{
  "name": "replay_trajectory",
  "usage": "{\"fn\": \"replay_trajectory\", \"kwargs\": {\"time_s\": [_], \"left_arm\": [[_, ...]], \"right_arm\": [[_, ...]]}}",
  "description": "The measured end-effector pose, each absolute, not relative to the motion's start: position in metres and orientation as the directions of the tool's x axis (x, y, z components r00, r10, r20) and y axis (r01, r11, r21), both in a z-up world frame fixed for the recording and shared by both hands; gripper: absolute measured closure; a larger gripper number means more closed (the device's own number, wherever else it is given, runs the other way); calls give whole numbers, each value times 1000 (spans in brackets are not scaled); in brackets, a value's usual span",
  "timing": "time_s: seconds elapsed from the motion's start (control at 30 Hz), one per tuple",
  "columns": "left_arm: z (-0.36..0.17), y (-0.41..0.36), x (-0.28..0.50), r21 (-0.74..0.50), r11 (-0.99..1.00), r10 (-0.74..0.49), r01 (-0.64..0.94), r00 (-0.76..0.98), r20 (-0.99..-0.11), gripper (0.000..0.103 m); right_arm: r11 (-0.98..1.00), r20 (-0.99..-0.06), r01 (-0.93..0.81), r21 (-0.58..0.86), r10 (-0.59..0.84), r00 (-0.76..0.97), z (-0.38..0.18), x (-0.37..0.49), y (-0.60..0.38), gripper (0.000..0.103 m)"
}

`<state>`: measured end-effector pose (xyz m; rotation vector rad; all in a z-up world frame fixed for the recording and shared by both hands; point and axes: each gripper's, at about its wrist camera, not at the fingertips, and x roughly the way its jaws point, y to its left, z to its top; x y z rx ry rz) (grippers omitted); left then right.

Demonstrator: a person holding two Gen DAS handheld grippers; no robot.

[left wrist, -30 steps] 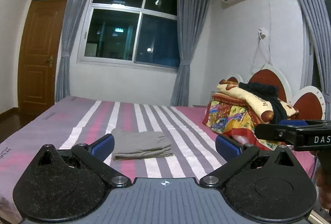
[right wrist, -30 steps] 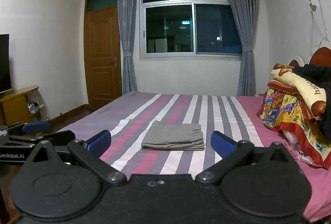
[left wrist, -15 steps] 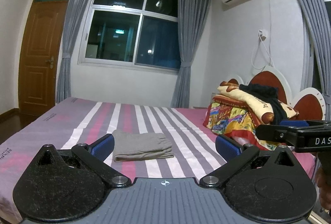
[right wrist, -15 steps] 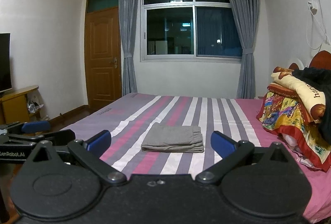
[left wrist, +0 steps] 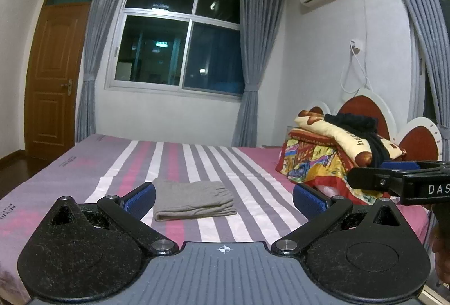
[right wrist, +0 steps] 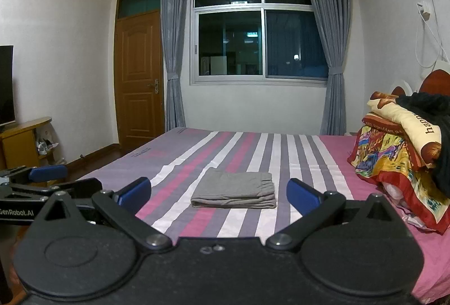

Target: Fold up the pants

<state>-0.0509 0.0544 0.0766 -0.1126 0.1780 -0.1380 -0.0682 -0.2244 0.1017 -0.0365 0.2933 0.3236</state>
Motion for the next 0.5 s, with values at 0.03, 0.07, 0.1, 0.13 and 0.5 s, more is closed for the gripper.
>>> {"fn": "replay_trajectory", "kwargs": {"time_s": [0.03,0.07,0.1,0.13,0.5], "left_arm": [[77,54,-51,-123,984,-147,127,975,-168,0],[77,54,-51,-123,984,-146,126,975,-168,0],[77,55,-51,-123,984,-146,126,975,-167,0],[77,55,-51,-123,984,-147,127,975,-167,0],[77,56,-52,-118,986,-135,117,978,-158,0]], "right_arm": [[948,-290,-318,11,308,906,102,-68,-224,0],[948,-290,-319,12,308,906,102,-68,-225,0],[948,-290,-319,12,309,906,102,-68,-225,0],[948,-290,-318,11,308,906,102,-68,-225,0],[948,-290,-319,15,309,906,102,-68,-225,0]]}}
